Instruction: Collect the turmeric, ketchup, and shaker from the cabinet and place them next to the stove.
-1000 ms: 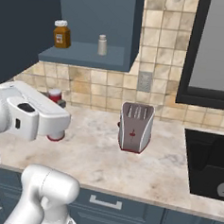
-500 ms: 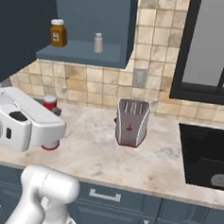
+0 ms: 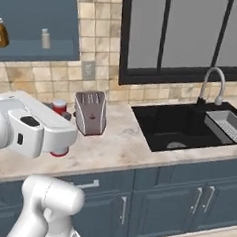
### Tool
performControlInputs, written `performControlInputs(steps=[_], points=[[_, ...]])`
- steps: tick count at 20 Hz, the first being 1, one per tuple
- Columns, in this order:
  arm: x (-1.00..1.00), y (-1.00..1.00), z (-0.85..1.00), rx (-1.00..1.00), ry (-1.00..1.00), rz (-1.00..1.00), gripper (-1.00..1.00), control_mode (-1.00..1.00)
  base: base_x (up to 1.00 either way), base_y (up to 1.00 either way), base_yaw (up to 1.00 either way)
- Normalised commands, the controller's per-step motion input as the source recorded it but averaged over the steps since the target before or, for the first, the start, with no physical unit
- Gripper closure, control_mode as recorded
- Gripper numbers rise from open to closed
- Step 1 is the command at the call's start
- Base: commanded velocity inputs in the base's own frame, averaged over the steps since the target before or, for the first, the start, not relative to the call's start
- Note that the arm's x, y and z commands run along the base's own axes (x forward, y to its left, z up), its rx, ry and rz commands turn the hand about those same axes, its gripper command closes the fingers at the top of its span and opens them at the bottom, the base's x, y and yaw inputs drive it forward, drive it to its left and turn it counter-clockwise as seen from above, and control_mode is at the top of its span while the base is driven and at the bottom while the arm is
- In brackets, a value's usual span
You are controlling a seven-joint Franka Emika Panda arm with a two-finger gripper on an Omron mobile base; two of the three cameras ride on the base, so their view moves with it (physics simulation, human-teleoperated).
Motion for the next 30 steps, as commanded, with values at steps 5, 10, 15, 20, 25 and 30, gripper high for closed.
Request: performControlInputs(steps=[5,10,15,20,25,30], points=[[0.00,0.00,0.00,0.00,0.00,0.00,1.00,1.00,-0.29,0.00,-0.69],[0.00,0.00,0.00,0.00,0.00,0.00,1.00,1.00,-0.27,0.00,-0.68],[0.00,0.00,0.00,0.00,0.00,0.00,1.00,1.00,-0.19,0.00,-0.68],[0.00,0.00,0.00,0.00,0.00,0.00,1.00,1.00,-0.10,-0.01,-0.69],[0.00,0.00,0.00,0.00,0.00,0.00,1.00,1.00,0.00,-0.01,-0.66],[0.00,0.00,0.00,0.00,0.00,0.00,1.00,1.00,0.03,0.00,-0.62]])
